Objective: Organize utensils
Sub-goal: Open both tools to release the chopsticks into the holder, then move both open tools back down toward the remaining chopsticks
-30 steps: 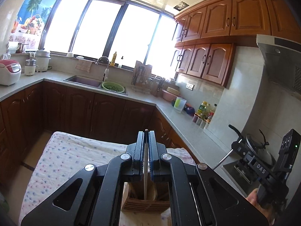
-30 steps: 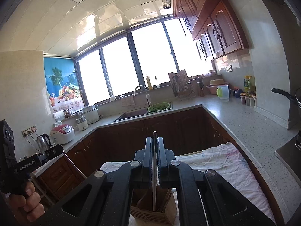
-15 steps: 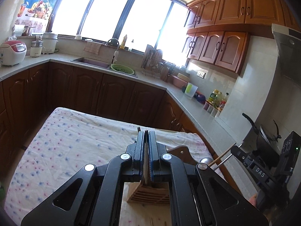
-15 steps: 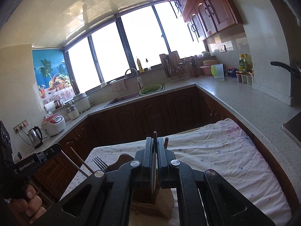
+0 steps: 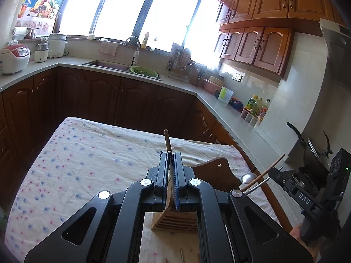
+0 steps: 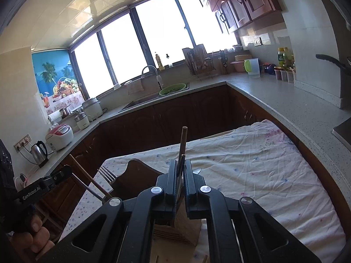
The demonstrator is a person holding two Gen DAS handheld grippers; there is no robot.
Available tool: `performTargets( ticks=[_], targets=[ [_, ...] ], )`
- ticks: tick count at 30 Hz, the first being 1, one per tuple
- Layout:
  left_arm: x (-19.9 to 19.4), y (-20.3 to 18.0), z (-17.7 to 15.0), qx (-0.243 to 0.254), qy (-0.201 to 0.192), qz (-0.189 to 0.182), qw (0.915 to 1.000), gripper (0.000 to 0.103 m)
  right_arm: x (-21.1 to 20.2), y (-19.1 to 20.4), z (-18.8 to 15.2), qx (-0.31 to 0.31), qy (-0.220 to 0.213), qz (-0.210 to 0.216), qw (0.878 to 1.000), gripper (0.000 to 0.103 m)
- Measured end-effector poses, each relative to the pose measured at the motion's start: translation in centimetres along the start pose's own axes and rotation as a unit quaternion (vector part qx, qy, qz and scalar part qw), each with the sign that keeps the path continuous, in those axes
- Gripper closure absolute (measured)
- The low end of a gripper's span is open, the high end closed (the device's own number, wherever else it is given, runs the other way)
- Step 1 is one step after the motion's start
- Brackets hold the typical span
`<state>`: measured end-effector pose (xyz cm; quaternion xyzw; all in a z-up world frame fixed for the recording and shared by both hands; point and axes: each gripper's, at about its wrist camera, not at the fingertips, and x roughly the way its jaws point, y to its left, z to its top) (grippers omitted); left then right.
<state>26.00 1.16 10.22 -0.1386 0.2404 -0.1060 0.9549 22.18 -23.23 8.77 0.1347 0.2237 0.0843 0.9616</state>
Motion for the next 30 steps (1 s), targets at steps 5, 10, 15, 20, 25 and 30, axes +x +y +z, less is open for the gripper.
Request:
performTargets(
  ticks=[5,10,15,20,25,30],
  targets=[
    [-0.3,0.0,0.2,0.004,0.007,-0.003,1.0000,0.094,0.0,0.0,0.1,0.005,0.005,0.005,1.000,0.093],
    [-1.6,0.2,0.2,-0.010,0.000,-0.006,0.9999,0.064,-0.9,-0.4,0.4,0.022,0.000,0.015,1.000,0.074],
    [-3.7,0.7,-0.3,-0.026,-0.011,0.000,0.9996,0.034,-3.4,-1.1,0.6,0.044,-0.032,0.025,0.998,0.033],
    [-5.8,1.0,-1.8,-0.028,-0.016,0.009,0.9994,0.020,-6.3,-1.7,-0.2,0.062,-0.063,0.029,0.996,0.003],
    [-7.0,1.2,-4.2,-0.027,-0.004,0.019,0.9994,0.016,-8.0,-2.1,-2.0,0.059,-0.057,0.020,0.996,0.001],
    [-7.7,1.6,-6.5,-0.033,0.018,0.023,0.9990,0.016,-9.2,-2.4,-4.6,0.048,-0.039,0.005,0.998,0.001]
  ],
)
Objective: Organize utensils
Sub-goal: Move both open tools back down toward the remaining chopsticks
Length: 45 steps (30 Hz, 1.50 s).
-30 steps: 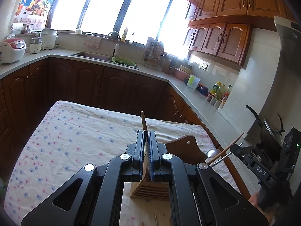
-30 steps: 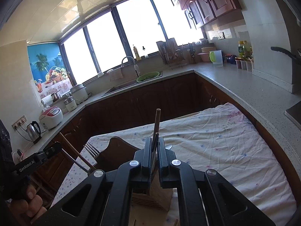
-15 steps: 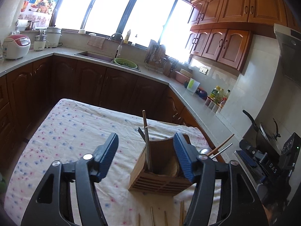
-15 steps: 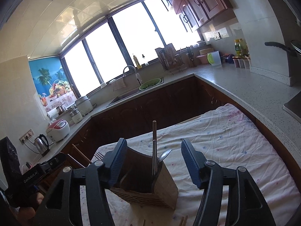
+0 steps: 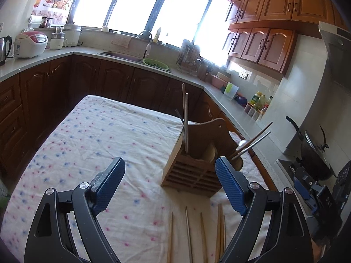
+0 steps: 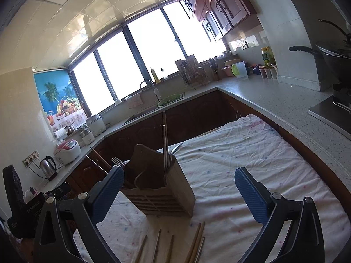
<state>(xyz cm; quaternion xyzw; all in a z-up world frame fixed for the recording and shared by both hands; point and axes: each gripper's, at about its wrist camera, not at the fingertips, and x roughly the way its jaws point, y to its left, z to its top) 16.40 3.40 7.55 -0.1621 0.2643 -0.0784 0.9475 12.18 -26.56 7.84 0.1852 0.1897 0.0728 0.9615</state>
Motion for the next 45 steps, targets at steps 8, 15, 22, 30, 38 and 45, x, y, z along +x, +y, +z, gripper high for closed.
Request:
performTargets(
  ticks=[8,15,22,30,38,45],
  targets=[
    [-1.0,0.4,-3.2,-0.003,0.027,0.003,0.9996,0.016,-1.6,-0.9,-3.4,-0.003,0.032,-0.014,0.999,0.001],
    [-1.3,0.9,-5.6,-0.011,0.052,0.004,0.9986,0.016,-2.1,-1.4,-5.9,-0.008,0.052,-0.026,0.998,0.001],
    [-0.5,1.7,-8.5,-0.013,0.088,0.016,0.9959,0.016,-2.2,-1.9,-8.3,-0.010,0.077,-0.036,0.996,0.001],
    [0.2,2.4,-10.6,-0.006,0.117,0.035,0.9925,0.016,-1.6,-1.9,-10.5,-0.024,0.116,-0.046,0.992,0.002],
    [0.7,2.7,-11.9,0.001,0.140,0.046,0.9891,0.016,1.7,-0.4,-13.2,-0.077,0.195,-0.055,0.976,0.038],
    [1.2,2.8,-12.1,0.001,0.149,0.049,0.9876,0.016,4.2,0.2,-15.3,-0.108,0.258,-0.066,0.958,0.059]
  ],
)
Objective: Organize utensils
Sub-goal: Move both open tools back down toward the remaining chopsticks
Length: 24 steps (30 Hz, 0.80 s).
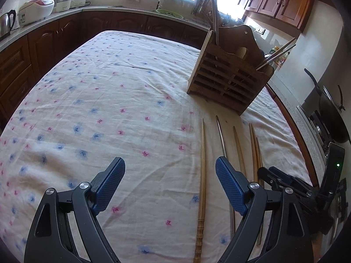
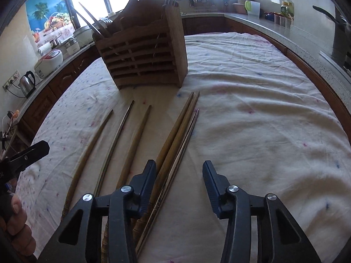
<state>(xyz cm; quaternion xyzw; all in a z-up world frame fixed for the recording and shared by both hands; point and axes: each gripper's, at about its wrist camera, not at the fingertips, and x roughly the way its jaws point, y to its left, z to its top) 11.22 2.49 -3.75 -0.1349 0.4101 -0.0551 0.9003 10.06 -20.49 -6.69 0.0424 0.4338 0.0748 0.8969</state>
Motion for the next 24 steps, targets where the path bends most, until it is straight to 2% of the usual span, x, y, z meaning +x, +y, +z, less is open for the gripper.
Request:
performTargets(
  ticks=[4,13,17,22,24],
  targets=[
    [0.5,0.1,-0.1,-0.001,0.008,0.003,1.0000,0.017,-0.1,0.0,0.0,-0.012,0.004,-0.012,1.000,0.065],
    [1.8,0.1,-0.3,0.009,0.027,0.007,0.9996,0.017,-1.8,-2.4,-1.3,-0.006,0.008,-0.033,0.999,0.065],
    [2.5,-0.9,0.2,0.024,0.035,0.006,0.9991,0.017,-2.4,-3.9,-0.8,0.035,-0.008,-0.005,0.999,0.063],
    [3.8,-2.4,1.6,0.053,0.037,0.016,0.9977,0.017,-2.1,-3.2,1.9,0.042,-0.030,0.023,0.998,0.063],
    [4.6,-2.9,2.2,0.063,0.043,0.019,0.9969,0.021,-1.3,-2.5,3.0,0.037,-0.031,0.030,0.998,0.065]
  ],
)
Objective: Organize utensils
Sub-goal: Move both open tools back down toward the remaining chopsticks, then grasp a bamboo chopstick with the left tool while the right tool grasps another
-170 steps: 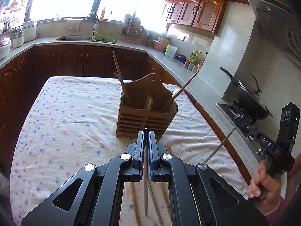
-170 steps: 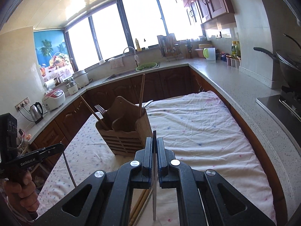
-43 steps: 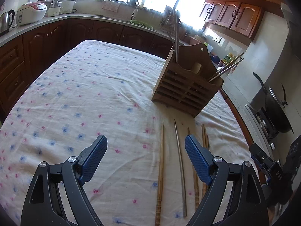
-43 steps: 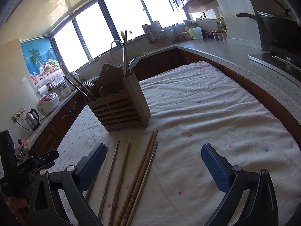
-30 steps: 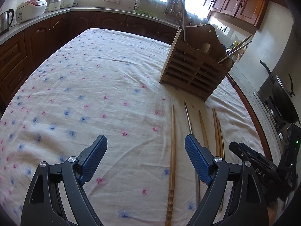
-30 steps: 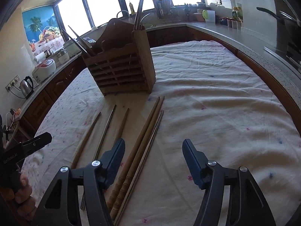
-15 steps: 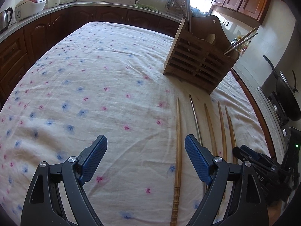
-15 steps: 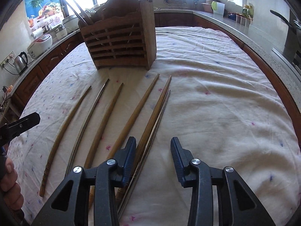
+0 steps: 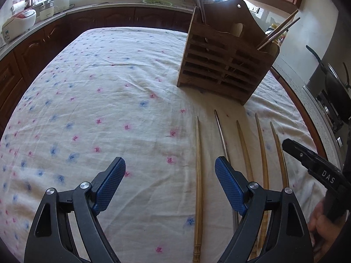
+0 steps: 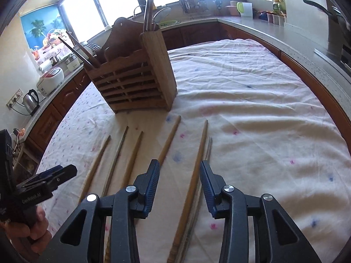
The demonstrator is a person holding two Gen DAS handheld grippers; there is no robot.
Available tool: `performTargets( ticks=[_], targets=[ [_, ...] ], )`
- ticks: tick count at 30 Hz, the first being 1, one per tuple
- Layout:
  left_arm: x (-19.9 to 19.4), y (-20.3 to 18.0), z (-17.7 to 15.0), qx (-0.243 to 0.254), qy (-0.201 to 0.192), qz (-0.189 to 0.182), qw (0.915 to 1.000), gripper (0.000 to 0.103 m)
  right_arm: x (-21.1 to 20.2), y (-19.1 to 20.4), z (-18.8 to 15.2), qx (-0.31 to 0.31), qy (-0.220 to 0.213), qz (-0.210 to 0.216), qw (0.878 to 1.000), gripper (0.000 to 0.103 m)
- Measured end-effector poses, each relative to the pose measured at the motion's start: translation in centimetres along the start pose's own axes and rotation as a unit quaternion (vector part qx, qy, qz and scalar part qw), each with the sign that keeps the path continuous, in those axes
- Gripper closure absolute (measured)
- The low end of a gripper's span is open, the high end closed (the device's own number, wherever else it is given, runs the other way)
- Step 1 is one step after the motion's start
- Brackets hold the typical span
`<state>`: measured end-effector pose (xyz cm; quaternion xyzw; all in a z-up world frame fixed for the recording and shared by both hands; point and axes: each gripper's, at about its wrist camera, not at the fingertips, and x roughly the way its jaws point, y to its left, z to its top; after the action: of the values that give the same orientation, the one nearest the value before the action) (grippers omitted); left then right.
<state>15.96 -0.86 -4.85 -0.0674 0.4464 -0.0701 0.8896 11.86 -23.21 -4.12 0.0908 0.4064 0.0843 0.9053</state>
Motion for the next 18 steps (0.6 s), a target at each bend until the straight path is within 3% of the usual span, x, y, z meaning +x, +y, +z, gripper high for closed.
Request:
performTargets(
  ticks=[2,9,10,15,18],
  targets=[
    [0.8,-0.4,0.8,0.008,0.007,-0.002,0.9999,0.032,1.3,0.7,1.0,-0.008,0.005,0.003,1.000,0.065],
    [4.0,-2.2,3.0,0.048,0.041,-0.009,0.9980,0.044,6.5,0.9,3.7,-0.006,0.047,-0.021,0.999,0.073],
    [4.7,-2.5,3.1,0.053,0.052,-0.008,0.9972,0.050,7.1,1.0,3.8,-0.009,0.055,-0.024,0.998,0.072],
    [5.4,-4.3,3.1,0.098,0.036,0.024,0.9943,0.059,8.3,2.2,4.3,-0.052,0.052,-0.052,0.996,0.072],
    [5.4,-4.7,3.1,0.111,0.031,0.022,0.9931,0.077,8.4,2.3,4.4,-0.056,0.050,-0.059,0.995,0.076]
  ],
)
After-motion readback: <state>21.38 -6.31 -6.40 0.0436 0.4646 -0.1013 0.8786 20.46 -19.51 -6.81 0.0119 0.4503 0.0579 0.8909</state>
